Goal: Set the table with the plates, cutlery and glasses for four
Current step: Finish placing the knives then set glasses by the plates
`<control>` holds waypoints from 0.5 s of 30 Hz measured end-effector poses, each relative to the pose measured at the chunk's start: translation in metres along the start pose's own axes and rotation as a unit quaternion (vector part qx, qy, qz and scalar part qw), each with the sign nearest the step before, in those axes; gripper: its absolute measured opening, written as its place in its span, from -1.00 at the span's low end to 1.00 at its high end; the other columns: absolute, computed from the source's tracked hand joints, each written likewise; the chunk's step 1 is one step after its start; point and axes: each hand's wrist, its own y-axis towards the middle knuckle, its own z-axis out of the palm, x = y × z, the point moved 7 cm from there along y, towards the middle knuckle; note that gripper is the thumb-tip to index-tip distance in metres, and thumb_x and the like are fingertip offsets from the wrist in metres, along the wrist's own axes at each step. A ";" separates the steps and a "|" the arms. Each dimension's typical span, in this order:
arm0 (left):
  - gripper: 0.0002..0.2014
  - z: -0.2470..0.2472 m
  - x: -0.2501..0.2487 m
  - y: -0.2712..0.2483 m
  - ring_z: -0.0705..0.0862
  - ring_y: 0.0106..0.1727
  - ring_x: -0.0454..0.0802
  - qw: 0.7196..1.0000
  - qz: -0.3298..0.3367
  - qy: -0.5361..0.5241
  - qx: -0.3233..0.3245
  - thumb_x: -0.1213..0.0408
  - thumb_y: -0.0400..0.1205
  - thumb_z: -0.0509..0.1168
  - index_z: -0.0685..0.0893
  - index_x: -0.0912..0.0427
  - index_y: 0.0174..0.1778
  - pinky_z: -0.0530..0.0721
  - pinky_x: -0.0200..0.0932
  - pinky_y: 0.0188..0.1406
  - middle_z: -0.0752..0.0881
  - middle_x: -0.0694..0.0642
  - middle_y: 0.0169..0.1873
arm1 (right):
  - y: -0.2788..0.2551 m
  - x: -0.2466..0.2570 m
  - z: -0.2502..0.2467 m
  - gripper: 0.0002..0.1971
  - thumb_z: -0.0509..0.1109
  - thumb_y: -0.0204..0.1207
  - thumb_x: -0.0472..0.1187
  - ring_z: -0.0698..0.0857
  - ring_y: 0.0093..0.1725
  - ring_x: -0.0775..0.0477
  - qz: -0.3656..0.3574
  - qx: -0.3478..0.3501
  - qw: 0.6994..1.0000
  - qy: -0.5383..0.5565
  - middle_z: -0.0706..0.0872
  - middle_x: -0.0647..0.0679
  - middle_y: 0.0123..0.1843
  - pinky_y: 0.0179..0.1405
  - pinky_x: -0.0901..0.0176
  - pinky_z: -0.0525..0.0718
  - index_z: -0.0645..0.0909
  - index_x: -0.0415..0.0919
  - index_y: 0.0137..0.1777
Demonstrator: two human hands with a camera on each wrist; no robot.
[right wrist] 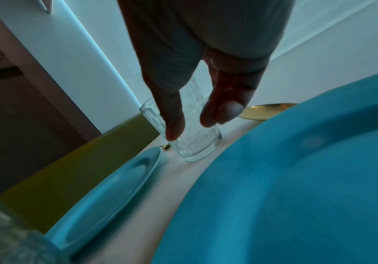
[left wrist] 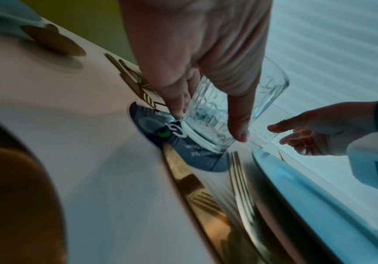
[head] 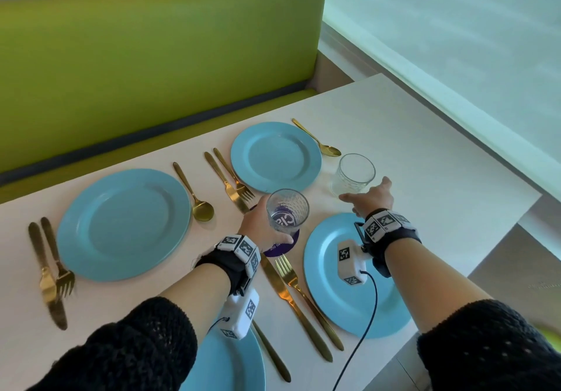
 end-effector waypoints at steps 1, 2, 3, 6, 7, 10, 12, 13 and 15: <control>0.00 -0.001 -0.001 -0.002 0.49 0.45 0.09 1.000 0.000 0.001 0.001 0.28 0.25 0.64 0.23 0.13 0.56 0.48 -0.20 0.30 0.51 0.11 0.43 | -0.003 -0.002 -0.004 0.11 0.69 0.14 -0.13 0.75 0.08 -0.26 -0.001 -0.002 1.000 -0.004 0.71 -0.26 0.13 0.07 -0.15 0.75 0.03 -0.05 0.60; 0.00 -0.002 -0.001 -0.004 0.46 0.47 0.09 1.000 0.003 0.001 -0.001 0.30 0.27 0.63 0.21 0.15 0.57 0.47 -0.19 0.33 0.48 0.11 0.46 | -0.007 -0.003 -0.008 0.10 0.68 0.16 -0.13 0.76 0.05 -0.25 0.001 -0.004 1.000 -0.006 0.72 -0.27 0.10 0.07 -0.14 0.75 0.03 -0.06 0.59; -0.01 -0.004 -0.001 -0.006 0.45 0.49 0.09 1.000 0.005 0.002 -0.004 0.32 0.29 0.62 0.20 0.17 0.57 0.45 -0.20 0.33 0.45 0.11 0.49 | -0.011 -0.005 -0.013 0.07 0.68 0.18 -0.15 0.77 0.01 -0.24 0.001 -0.007 1.000 -0.008 0.73 -0.27 0.08 0.06 -0.12 0.76 0.04 -0.08 0.59; -0.09 -0.019 0.006 -0.019 0.47 0.46 0.07 0.999 0.005 -0.007 -0.043 0.28 0.30 0.61 0.27 0.19 0.53 0.45 -0.23 0.28 0.46 0.11 0.47 | -0.027 -0.009 -0.024 -0.01 0.64 0.25 -0.24 0.77 -0.10 -0.22 0.011 -0.016 1.000 0.006 0.69 -0.25 0.02 0.02 -0.14 0.77 0.08 -0.15 0.57; -0.11 -0.025 0.011 -0.025 0.49 0.44 0.07 0.998 -0.003 -0.013 -0.056 0.27 0.32 0.60 0.28 0.20 0.53 0.44 -0.25 0.23 0.48 0.13 0.45 | -0.034 -0.010 -0.025 -0.03 0.63 0.26 -0.26 0.77 -0.08 -0.24 0.013 -0.019 1.000 0.009 0.67 -0.25 0.03 0.02 -0.16 0.77 0.09 -0.15 0.58; -0.18 -0.045 0.027 -0.049 0.51 0.41 0.12 0.994 -0.024 -0.044 -0.099 0.27 0.39 0.55 0.29 0.28 0.52 0.46 -0.17 0.28 0.51 0.20 0.41 | -0.061 -0.011 -0.025 -0.04 0.63 0.25 -0.26 0.75 0.09 -0.30 0.009 -0.032 0.999 0.013 0.66 -0.29 0.18 0.07 -0.20 0.75 0.12 -0.13 0.57; -0.27 -0.060 0.040 -0.069 0.55 0.36 0.14 0.988 -0.030 -0.080 -0.127 0.29 0.43 0.51 0.33 0.29 0.48 0.49 -0.07 0.34 0.53 0.22 0.38 | -0.086 -0.012 -0.020 -0.07 0.62 0.25 -0.25 0.71 0.18 -0.31 -0.001 -0.037 0.999 0.011 0.65 -0.31 0.23 0.12 -0.21 0.73 0.15 -0.13 0.55; -0.32 -0.068 0.046 -0.081 0.58 0.30 0.13 0.985 -0.030 -0.097 -0.138 0.31 0.46 0.48 0.35 0.29 0.47 0.51 -0.08 0.30 0.55 0.22 0.36 | -0.101 -0.012 -0.017 -0.09 0.62 0.26 -0.24 0.70 0.20 -0.32 -0.007 -0.037 0.999 0.010 0.66 -0.31 0.23 0.13 -0.21 0.72 0.16 -0.12 0.54; -0.44 -0.084 0.060 -0.109 0.60 0.08 0.05 0.981 -0.023 -0.116 -0.156 0.34 0.52 0.41 0.39 0.29 0.42 0.48 -0.18 0.07 0.59 0.21 0.28 | -0.134 -0.009 -0.009 -0.12 0.60 0.28 -0.21 0.70 0.21 -0.32 -0.022 -0.037 0.999 0.009 0.69 -0.32 0.21 0.15 -0.21 0.71 0.16 -0.11 0.54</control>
